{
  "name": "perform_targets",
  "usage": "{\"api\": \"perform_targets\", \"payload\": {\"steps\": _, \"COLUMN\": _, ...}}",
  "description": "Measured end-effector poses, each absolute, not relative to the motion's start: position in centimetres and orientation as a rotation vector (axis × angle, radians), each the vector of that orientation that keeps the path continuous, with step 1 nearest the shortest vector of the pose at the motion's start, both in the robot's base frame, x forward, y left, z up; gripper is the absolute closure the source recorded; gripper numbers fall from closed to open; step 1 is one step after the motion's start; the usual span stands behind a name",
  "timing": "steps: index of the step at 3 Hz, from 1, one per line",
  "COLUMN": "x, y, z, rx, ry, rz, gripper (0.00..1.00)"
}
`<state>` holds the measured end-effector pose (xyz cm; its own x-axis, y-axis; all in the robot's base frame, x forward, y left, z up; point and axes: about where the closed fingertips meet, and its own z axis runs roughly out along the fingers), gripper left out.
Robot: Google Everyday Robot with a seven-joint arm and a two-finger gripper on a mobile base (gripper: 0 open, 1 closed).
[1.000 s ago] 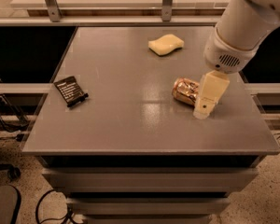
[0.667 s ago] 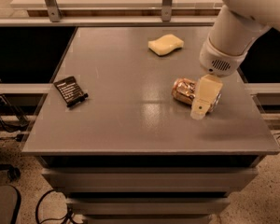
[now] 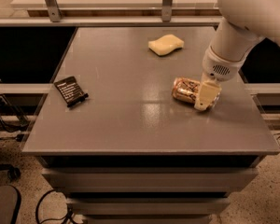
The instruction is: Move orange can near sponge
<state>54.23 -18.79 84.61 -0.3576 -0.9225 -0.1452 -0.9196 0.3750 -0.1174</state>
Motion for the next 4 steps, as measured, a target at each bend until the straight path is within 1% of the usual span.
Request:
{"api": "perform_targets", "payload": {"steps": 2, "x": 57.3, "y": -18.3, "z": 85.2, "rx": -1.626, "ry": 2.413, "rz": -0.05, "gripper": 0.85}}
{"api": "perform_targets", "payload": {"steps": 3, "x": 60.6, "y": -17.6, "z": 85.6, "rx": -1.531, "ry": 2.412, "rz": -0.095, "gripper": 1.0}}
{"api": "perform_targets", "payload": {"steps": 4, "x": 60.6, "y": -17.6, "z": 85.6, "rx": -1.531, "ry": 2.412, "rz": -0.095, "gripper": 1.0}}
